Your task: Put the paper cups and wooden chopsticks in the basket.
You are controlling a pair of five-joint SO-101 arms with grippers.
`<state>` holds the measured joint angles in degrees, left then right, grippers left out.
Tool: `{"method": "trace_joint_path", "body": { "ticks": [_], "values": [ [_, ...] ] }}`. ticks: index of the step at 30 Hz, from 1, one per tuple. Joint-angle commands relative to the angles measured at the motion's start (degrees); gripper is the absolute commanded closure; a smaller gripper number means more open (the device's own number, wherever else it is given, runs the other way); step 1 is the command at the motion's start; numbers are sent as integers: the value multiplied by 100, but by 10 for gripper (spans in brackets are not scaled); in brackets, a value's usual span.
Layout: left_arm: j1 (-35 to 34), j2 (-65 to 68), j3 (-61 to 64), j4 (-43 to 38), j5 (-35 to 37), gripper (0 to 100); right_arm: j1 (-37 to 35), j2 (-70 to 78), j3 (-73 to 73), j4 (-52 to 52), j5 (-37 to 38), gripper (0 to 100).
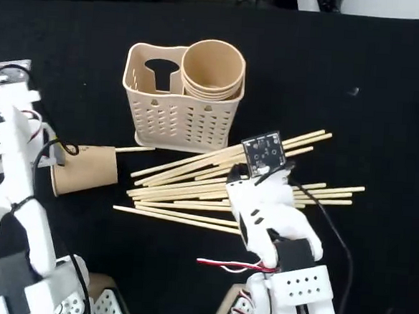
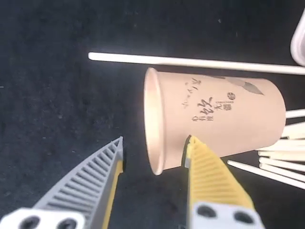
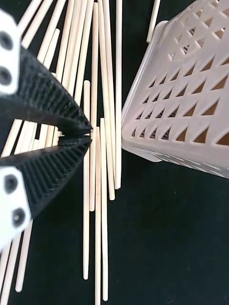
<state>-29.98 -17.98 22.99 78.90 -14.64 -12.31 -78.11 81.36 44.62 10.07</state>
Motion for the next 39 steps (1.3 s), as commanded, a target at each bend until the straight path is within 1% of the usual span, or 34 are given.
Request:
{"method": "trace_joint_path", "body": {
  "ticks": [1, 5, 12, 13, 17, 18, 25, 28, 35, 37, 39],
  "values": [
    [127, 149, -330, -237, 79, 782, -35, -127, 4, -35, 18, 982],
    [251, 387, -198, -431, 79, 782, -18, -127, 13, -35, 18, 982],
    [611, 431, -92, -422, 97, 794, -26, -127, 31, -35, 35, 983],
    [620, 431, -92, -413, 97, 813, -26, -127, 31, -35, 35, 983],
    [576, 431, -57, -369, 97, 958, -26, -127, 31, -35, 35, 983],
    [576, 431, -22, -334, 88, 971, -26, -127, 31, -35, 35, 983],
    [620, 404, -92, 114, 62, 970, -26, -127, 31, -44, 44, 983],
    [620, 158, -303, 316, 62, 970, -26, -127, 31, -44, 44, 983],
    [629, -932, -1314, 1512, 62, 970, -26, -127, 31, -44, 35, 983],
    [620, -1152, -1429, 1714, 53, 970, -26, -127, 31, -44, 35, 983],
    [611, -1231, -1341, 1741, -62, 970, -26, -127, 31, -44, 35, 983]
  ]
}}
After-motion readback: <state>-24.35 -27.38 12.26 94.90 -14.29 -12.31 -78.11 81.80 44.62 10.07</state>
